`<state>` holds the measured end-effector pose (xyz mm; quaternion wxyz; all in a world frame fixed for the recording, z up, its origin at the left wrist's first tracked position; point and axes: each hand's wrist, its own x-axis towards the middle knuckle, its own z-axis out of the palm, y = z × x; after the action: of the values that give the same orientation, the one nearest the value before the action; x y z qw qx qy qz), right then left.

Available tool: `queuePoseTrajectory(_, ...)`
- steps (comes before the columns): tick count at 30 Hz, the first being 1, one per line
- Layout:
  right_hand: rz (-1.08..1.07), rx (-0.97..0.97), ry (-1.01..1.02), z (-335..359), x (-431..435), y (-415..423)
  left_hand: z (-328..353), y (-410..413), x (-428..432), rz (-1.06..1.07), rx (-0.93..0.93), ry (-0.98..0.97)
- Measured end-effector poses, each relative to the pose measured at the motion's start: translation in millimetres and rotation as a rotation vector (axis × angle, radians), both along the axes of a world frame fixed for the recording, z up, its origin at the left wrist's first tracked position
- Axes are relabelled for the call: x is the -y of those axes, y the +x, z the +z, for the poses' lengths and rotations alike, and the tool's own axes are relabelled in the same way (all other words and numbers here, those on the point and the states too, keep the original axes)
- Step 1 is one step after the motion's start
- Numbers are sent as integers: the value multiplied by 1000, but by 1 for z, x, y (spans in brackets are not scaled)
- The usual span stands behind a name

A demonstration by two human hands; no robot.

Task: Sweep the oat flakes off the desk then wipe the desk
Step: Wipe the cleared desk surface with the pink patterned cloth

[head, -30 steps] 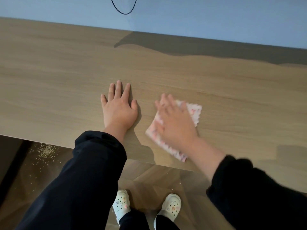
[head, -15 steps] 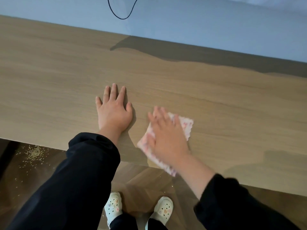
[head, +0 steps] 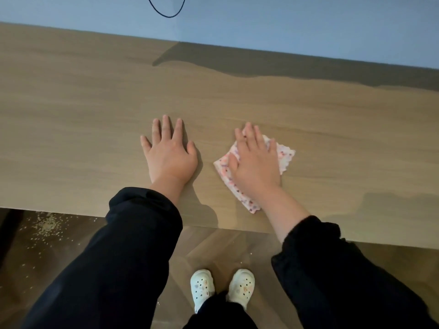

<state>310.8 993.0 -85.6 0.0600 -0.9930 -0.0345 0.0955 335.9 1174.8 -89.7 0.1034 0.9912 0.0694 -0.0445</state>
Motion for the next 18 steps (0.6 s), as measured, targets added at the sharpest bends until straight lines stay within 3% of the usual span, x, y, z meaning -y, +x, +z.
queuePoseTrajectory(5, 157, -18, 18, 1, -15, 4, 0, 0, -1, -11, -12, 4)
queuePoseTrajectory(12, -209, 5, -67, 0, 128, -23, -2, 0, -1, -19, -18, 13)
queuePoseTrajectory(18, -340, -15, -107, -3, 101, -17, -2, 0, 0, -23, -21, 23)
